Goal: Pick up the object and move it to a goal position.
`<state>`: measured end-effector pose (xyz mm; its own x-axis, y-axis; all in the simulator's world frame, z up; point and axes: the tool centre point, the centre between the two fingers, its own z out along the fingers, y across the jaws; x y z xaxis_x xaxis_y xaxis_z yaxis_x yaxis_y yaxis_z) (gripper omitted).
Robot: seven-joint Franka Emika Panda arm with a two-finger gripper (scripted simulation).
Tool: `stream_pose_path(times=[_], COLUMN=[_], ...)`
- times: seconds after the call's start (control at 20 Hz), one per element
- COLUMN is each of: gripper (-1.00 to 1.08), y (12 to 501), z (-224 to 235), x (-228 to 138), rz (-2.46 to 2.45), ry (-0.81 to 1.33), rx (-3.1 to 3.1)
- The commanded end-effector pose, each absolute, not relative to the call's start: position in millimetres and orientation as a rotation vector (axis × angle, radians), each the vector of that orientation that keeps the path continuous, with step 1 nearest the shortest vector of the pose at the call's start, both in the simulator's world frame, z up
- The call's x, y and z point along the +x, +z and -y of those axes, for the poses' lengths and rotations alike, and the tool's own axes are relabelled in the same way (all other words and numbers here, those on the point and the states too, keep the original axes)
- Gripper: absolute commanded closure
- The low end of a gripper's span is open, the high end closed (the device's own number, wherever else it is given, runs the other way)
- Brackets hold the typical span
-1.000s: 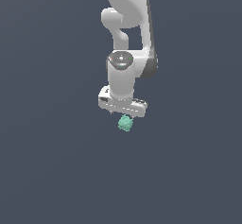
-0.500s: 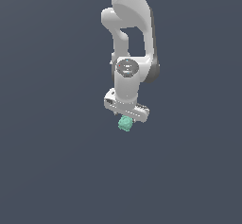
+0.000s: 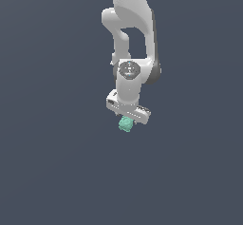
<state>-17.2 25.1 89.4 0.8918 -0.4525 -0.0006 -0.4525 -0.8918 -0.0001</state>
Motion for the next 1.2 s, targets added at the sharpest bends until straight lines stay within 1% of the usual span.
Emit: stream_pose_path(times=[0.0,0.5,0.75,0.8,1.15], gripper=[-0.92,-0.92,-0.92,1.08,1.08], y=[87,46,39,39,39], z=[-25,-25,-25,-25,-25], x=[-17,-19,-18,-18,-18], rz=[-0.731,-0.737,-0.737,-0.737,-0.737], ry=[0.001,0.0,0.0,0.0,0.0], rx=[-3.055,-3.054,-3.054,-3.054,-3.054])
